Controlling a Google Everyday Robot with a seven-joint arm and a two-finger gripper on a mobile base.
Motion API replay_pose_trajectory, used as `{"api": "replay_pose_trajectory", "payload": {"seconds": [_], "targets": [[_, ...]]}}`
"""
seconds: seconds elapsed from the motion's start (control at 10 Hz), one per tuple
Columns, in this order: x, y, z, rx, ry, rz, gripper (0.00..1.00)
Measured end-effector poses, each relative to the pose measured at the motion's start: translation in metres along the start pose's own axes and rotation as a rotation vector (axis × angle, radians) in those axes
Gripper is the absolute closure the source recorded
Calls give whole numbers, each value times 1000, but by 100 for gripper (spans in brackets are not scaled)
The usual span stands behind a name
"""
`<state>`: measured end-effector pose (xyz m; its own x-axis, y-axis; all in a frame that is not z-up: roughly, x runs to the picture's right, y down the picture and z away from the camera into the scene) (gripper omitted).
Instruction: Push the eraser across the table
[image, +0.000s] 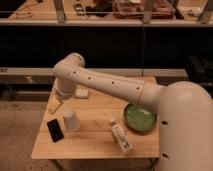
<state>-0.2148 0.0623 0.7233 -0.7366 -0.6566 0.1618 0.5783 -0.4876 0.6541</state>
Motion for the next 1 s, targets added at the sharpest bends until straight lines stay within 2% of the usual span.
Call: {"api": "replay_pose_trajectory", "payload": {"seconds": [0.3,0.4,0.5,0.6,0.8,0.9,1.0], "targets": [[7,2,-4,12,3,-1,20],[20,1,-8,29,6,-24,20],[43,-4,-12,56,15,-68,23],[65,-16,-14,92,24,-113,30],[104,-53,-2,201,36,-212,51],[114,-70,10,243,37,-255,62],[119,-82,22,265,38,-295,71]]}}
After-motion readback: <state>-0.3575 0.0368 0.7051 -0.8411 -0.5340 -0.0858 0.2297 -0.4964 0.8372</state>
